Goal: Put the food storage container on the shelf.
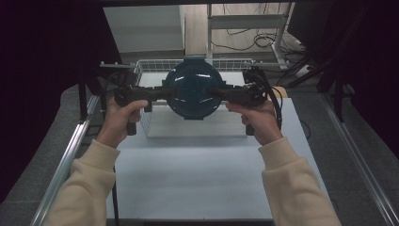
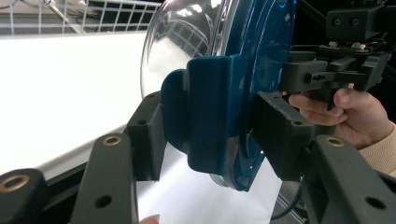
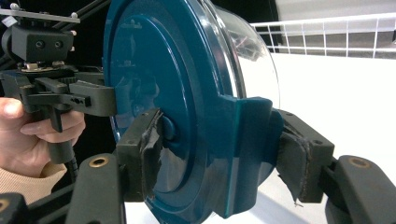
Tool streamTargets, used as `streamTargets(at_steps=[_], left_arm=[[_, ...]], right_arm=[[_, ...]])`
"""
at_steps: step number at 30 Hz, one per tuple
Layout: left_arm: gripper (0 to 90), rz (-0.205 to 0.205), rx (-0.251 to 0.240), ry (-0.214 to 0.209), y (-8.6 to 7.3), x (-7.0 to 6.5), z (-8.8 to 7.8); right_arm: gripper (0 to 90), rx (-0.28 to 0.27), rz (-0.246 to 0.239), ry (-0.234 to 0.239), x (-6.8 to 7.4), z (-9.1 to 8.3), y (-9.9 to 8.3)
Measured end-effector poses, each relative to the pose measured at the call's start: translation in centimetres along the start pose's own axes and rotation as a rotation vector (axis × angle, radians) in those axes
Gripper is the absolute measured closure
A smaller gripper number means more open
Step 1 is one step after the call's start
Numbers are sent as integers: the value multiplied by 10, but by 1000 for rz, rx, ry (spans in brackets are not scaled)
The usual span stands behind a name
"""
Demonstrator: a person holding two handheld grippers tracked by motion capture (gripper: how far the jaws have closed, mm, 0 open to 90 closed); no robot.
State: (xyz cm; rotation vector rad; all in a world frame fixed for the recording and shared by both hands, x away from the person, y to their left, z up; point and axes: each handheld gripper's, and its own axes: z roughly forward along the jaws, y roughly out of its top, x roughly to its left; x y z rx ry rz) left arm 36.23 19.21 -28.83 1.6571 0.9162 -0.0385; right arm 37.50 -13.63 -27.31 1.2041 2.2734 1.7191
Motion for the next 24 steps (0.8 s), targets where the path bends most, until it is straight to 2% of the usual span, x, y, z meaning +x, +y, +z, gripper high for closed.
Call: streamTargets(at_steps=[6, 12, 17, 19, 24], left_arm=[[461, -16, 0, -6, 17, 12, 7], [461, -34, 7, -5, 27, 27, 14], [460, -57, 8, -21, 29, 43, 23], [460, -67, 11, -18, 29, 45, 25], [458, -92, 44, -8, 27, 58, 35]], right_arm=[[372, 3, 6, -3, -11, 7, 19], [371, 13, 23, -4, -23, 17, 28], [370, 30, 36, -18, -32, 26, 35], [370, 41, 47, -19, -37, 30, 35], [368, 60, 83, -13, -52, 39, 31]])
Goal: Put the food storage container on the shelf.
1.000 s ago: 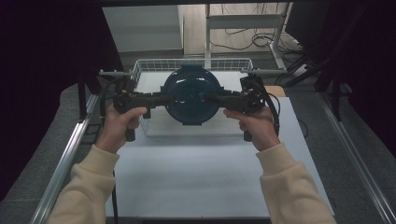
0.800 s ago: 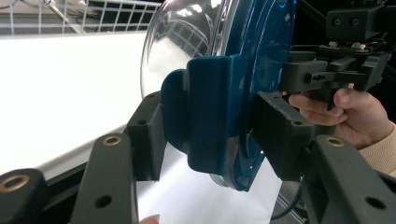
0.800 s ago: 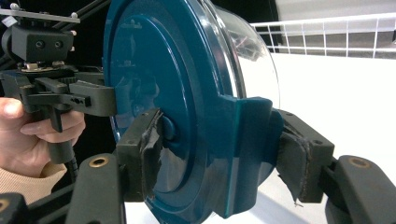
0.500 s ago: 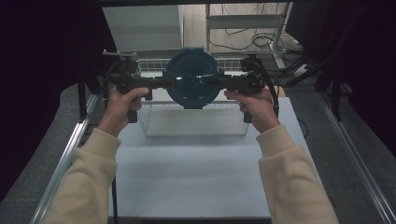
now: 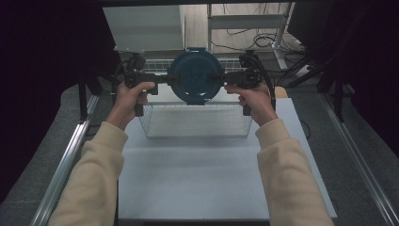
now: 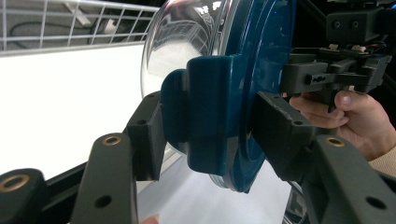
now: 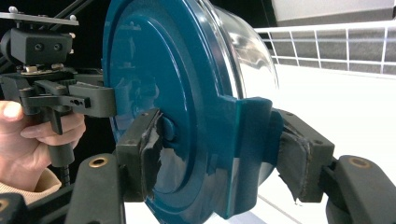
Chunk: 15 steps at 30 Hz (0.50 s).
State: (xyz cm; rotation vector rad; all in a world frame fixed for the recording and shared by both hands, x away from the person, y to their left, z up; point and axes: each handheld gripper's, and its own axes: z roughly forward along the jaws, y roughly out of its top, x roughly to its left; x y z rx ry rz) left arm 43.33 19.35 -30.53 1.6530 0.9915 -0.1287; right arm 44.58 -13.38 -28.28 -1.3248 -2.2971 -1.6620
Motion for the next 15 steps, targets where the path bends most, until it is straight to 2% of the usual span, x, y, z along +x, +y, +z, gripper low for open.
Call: streamTargets(at_steps=[6, 8, 11, 15], left_arm=[[448, -46, 42, 2, -1, 18, 12], [444, -68, 31, -5, 0, 22, 15], [445, -75, 23, -9, 1, 24, 16], [443, -123, -6, -21, 3, 30, 20]], right_arm=[[363, 34, 44, -19, -12, 13, -2], [362, 30, 61, -21, -17, 16, -4], [360, 17, 82, -17, -20, 18, -4], [349, 13, 119, -12, -25, 21, -3]])
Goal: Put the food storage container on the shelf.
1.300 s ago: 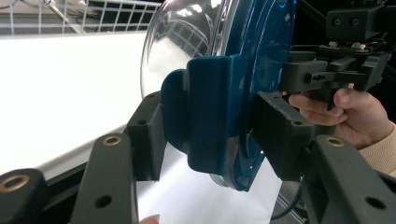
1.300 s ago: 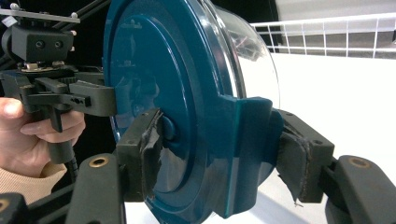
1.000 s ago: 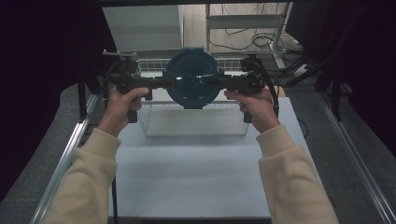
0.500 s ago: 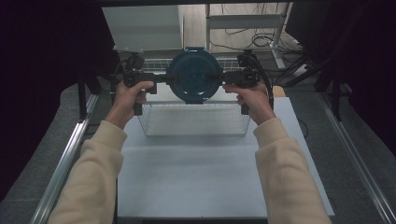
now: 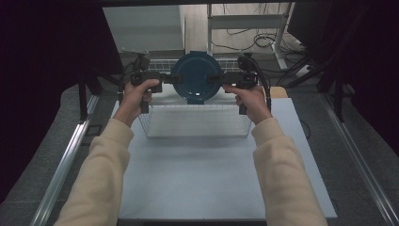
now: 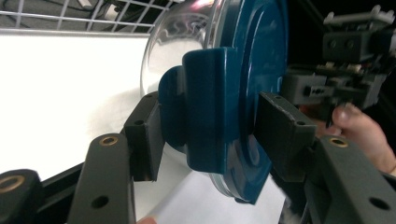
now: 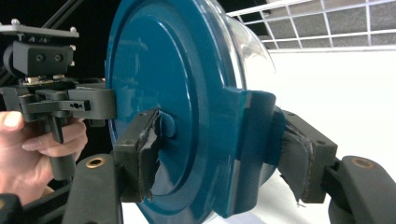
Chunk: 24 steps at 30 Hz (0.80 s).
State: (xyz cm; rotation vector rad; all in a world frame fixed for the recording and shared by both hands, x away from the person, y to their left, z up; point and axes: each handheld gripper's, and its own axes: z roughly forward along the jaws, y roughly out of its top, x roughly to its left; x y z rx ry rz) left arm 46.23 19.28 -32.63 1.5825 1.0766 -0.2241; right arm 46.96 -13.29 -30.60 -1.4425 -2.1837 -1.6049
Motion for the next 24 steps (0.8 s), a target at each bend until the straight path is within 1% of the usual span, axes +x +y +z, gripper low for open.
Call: streamTargets(at_steps=[2, 4, 5, 6, 8, 11, 13, 15, 17, 22, 23, 24], left_arm=[[437, -28, -13, -6, 2, 4, 3], [429, -54, -21, -14, 4, 9, 6], [421, -72, -27, -21, 5, 12, 7], [421, -95, -32, -27, 6, 16, 10], [409, -126, -40, -35, 7, 22, 13], [398, -159, -47, -50, 7, 30, 16], [378, -172, -49, -57, 6, 33, 18], [372, -187, -46, -62, 6, 34, 20], [345, -201, -45, -64, 5, 36, 23], [332, -195, -54, -64, 3, 36, 23], [324, -176, -58, -42, 3, 33, 23], [315, -176, -58, -42, 3, 33, 23]], right_arm=[[342, 0, 20, -4, -1, 2, 1], [333, -2, 50, -7, -4, 4, 2], [328, -8, 87, -7, -8, 7, 4], [328, -8, 87, -7, -8, 7, 4], [321, -15, 127, -4, -13, 10, 6], [313, -26, 163, -3, -18, 14, 7], [310, -33, 179, 1, -21, 16, 7], [308, -38, 209, 7, -25, 18, 7], [300, -43, 242, 9, -28, 19, 7], [291, -52, 242, 6, -29, 21, 6], [277, -56, 238, 2, -28, 21, 5], [277, -56, 238, 2, -28, 21, 5]])
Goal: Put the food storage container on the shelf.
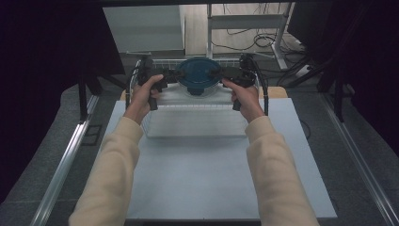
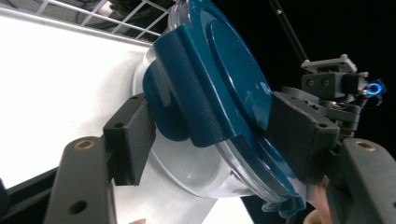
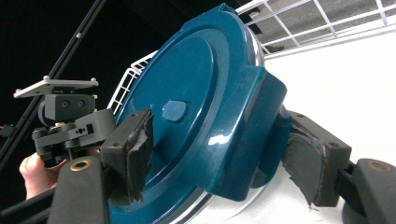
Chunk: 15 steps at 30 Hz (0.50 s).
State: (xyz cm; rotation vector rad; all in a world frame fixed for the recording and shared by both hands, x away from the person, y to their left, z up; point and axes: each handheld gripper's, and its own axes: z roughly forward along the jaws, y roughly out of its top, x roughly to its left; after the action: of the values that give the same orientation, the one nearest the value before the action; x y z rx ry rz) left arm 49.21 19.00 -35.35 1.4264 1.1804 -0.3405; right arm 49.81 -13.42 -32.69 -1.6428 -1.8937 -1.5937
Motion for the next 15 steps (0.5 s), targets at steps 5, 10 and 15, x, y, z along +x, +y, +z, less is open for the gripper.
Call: streamTargets(at_steps=[5, 10, 15], left_arm=[[255, 97, 7, 92, -4, -14, -2], [182, 126, 12, 132, -12, -20, -7], [101, 59, 24, 108, -16, -14, -9]], right_arm=[[157, -74, -72, -83, 13, -9, -5], [123, -98, -174, -122, 26, -28, -13], [124, -75, -200, -123, 27, -36, -21]])
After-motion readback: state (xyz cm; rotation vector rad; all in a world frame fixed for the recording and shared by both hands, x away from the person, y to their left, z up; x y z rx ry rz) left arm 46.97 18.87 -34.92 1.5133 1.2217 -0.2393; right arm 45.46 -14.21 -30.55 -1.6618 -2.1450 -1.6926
